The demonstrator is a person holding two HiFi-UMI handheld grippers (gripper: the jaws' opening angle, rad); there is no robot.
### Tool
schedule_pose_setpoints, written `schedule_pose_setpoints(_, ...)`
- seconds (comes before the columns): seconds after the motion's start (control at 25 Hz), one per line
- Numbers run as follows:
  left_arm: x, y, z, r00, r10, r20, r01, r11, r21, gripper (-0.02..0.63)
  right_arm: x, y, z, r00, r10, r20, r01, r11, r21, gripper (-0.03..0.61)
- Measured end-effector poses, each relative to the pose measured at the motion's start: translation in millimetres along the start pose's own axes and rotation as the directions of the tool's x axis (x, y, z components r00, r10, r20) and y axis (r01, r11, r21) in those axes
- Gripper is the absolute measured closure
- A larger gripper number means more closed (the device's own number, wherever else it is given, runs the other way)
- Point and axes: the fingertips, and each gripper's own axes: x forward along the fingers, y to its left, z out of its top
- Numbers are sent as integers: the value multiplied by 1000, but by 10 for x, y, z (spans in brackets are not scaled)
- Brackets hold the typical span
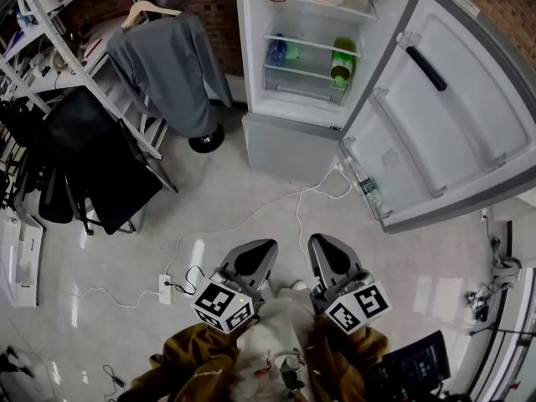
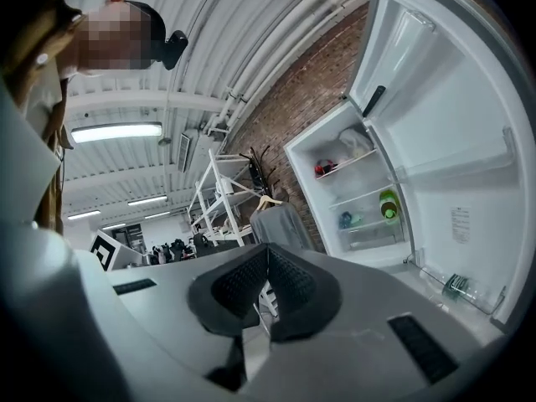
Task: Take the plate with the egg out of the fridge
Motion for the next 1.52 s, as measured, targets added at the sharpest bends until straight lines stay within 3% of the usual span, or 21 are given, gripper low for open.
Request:
schedule_pose_setpoints(0.52, -85, 284, -227, 996, -55, -65, 51, 997, -53, 606, 258, -58, -47, 995, -97, 13, 98, 994, -49, 572)
schedule_pose_setpoints(0.76, 126, 480, -211, 996, -45, -76, 42, 998, -52, 606, 474, -256, -69, 996, -91, -9, 91, 995, -34, 572)
schedule_pose_setpoints(1.0, 462, 862, -65, 997, -7, -73, 2, 998, -69, 606, 879, -490, 3, 998, -62, -17, 61, 998, -8, 572)
schedule_pose_setpoints(1.24, 1141, 1097, 196, 996, -39, -77, 36, 998, -45, 606, 1284, -1000, 213, 998, -60, -24, 59, 998, -12, 572)
schedule_pose_setpoints(1.52, 1786, 1492, 637, 999, -7, -42, 7, 1000, -12, 606, 1874, -1480, 617, 1000, -26, -10, 25, 997, -67, 572)
